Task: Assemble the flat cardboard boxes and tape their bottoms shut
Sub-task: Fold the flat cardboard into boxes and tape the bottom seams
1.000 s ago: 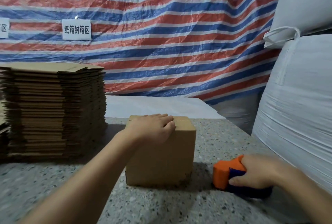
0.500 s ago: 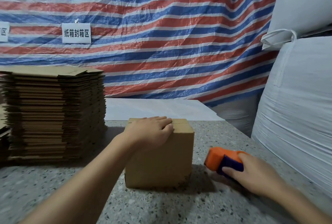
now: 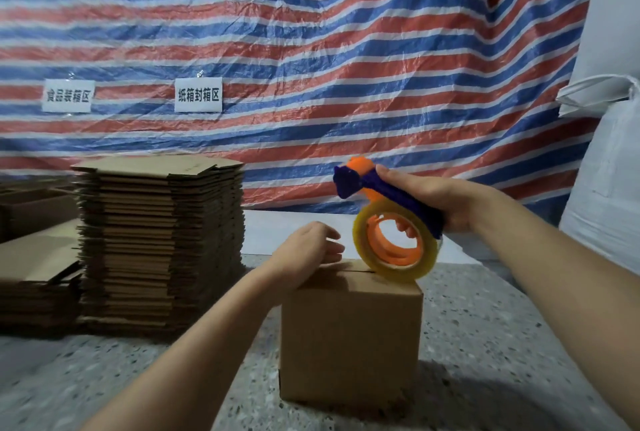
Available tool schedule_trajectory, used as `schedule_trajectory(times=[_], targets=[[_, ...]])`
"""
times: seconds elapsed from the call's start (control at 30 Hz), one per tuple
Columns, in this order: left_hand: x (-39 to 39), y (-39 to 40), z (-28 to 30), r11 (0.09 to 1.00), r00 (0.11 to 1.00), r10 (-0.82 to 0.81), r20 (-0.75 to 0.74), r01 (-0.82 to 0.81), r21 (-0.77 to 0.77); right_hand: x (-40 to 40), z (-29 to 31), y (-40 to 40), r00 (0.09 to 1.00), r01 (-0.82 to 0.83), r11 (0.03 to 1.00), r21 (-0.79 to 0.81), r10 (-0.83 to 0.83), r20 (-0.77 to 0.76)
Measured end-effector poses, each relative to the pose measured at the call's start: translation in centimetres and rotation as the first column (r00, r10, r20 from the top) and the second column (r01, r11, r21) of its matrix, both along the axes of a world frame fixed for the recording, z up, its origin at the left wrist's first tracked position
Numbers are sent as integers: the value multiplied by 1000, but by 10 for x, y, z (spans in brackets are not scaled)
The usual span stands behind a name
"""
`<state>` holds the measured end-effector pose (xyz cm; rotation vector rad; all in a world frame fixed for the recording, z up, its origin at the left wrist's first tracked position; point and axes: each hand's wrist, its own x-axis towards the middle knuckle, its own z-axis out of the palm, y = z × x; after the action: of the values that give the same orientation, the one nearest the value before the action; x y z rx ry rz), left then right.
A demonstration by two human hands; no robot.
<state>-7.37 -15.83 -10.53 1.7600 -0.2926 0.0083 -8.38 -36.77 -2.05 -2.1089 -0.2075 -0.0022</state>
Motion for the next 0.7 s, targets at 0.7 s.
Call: schedule_trajectory(times=[0.7], targets=[[-4,22,44,930,981,-57,-186,-16,-368,23,12,19,993,-114,967,-228,112,-19]])
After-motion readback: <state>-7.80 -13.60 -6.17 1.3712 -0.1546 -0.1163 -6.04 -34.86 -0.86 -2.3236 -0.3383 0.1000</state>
